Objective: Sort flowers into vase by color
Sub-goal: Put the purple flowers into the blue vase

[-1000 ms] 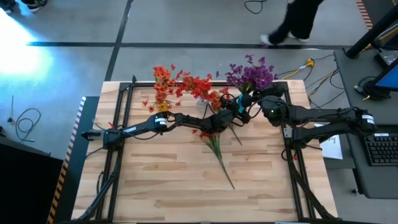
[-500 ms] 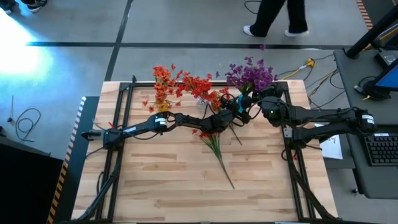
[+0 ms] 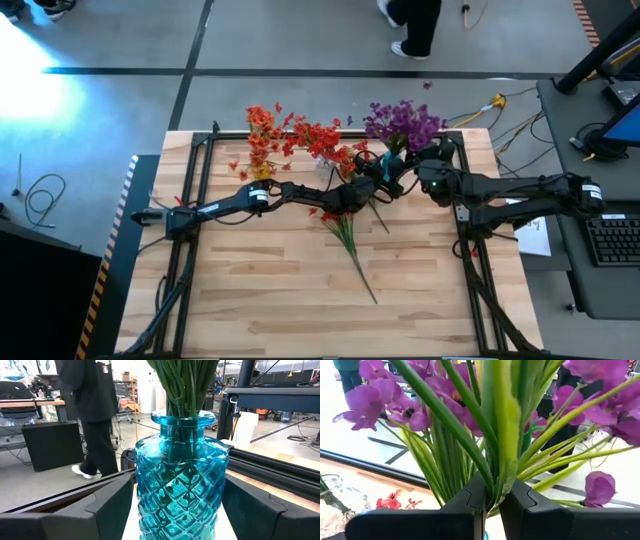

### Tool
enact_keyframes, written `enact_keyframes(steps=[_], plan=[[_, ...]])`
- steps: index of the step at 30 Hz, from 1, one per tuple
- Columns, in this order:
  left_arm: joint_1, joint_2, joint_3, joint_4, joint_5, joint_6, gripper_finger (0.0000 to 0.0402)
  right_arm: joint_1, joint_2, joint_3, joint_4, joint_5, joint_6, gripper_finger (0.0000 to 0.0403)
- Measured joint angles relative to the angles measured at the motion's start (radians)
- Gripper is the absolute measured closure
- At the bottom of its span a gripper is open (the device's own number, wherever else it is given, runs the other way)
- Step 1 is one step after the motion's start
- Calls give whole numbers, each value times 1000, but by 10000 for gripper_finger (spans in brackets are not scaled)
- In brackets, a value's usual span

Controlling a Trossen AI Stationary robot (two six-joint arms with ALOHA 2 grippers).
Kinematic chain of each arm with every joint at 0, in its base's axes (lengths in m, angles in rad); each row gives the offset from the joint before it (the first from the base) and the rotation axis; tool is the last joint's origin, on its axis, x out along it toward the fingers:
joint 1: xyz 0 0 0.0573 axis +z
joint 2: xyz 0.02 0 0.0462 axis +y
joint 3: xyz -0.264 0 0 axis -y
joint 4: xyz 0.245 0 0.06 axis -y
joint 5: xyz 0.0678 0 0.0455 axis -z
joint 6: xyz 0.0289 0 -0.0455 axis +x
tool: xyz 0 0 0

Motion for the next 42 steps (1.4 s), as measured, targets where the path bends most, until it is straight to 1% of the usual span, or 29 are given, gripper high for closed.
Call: enact_keyframes(steps=[18,26,42], plan=[[0,0,0,-8,0,0,131,0,41,-2,10,-3,-2,375],[0,0,0,-14,0,0,131,0,49,-2,9,-21,-2,375],[0,0,0,-13,0,0,131,0,131,-1,12,-21,24,375]])
